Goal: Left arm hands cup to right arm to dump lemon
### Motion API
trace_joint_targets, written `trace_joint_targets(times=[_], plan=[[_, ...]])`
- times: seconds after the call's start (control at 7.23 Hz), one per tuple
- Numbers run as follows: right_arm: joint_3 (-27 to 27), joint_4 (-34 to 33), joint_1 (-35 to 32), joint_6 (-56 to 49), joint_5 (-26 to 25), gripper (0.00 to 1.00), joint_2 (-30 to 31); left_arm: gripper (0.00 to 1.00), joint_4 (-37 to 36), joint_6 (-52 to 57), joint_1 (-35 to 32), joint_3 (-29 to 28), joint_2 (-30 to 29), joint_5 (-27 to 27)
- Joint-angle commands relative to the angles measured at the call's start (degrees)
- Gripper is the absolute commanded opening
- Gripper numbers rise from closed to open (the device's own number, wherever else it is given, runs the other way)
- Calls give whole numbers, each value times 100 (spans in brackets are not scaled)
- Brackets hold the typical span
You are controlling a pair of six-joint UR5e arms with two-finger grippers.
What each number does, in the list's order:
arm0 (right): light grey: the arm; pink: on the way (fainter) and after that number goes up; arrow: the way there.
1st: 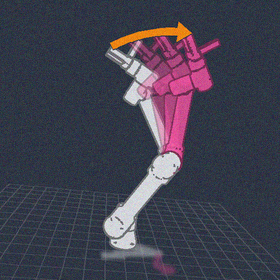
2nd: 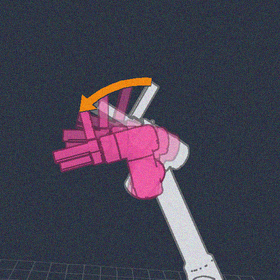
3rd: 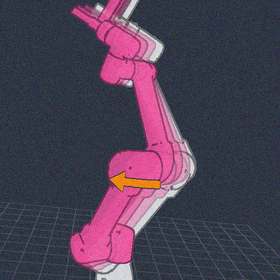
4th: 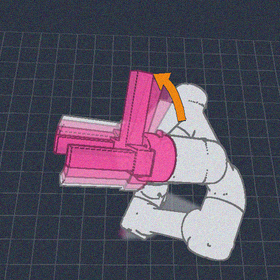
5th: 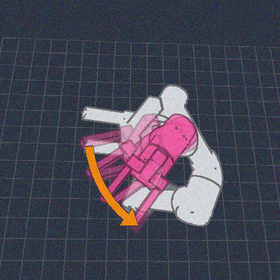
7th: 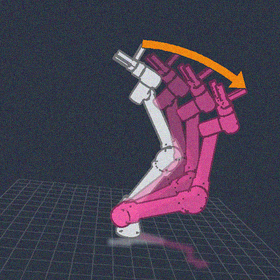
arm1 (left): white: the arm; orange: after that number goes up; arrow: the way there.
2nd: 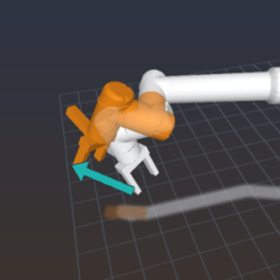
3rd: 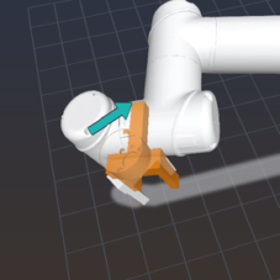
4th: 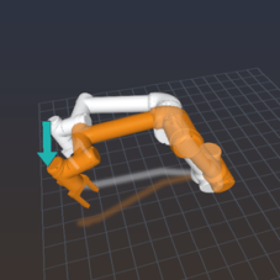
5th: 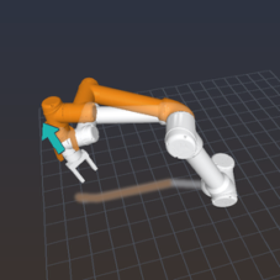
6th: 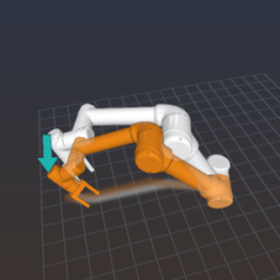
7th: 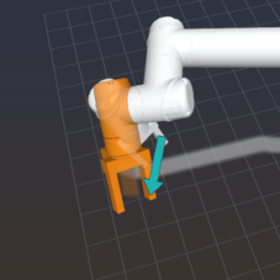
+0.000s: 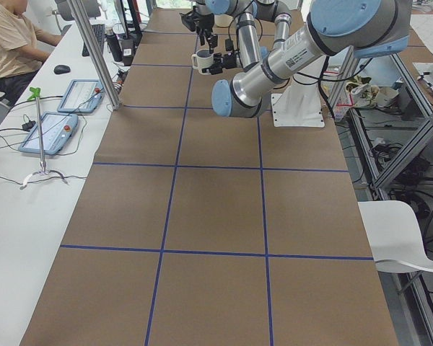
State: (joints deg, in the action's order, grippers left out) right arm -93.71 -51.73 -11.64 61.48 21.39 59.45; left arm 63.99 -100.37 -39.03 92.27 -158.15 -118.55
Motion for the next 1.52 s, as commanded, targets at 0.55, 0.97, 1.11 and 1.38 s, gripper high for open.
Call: trace_joint_targets(times=[0.55, 0.97, 1.11, 1.38], plan=[[-59, 32, 13, -5, -12, 46, -12, 42, 0, 0, 176, -200, 39, 34], [-77, 49, 21, -5, -47, 46, -12, 41, 0, -8, 185, -209, 21, 34], [-86, 58, 30, -5, -56, 47, -12, 41, 0, -9, 185, -209, 30, 34], [-120, 67, 30, -13, -56, 47, 5, 39, 0, -9, 203, -227, 39, 43]])
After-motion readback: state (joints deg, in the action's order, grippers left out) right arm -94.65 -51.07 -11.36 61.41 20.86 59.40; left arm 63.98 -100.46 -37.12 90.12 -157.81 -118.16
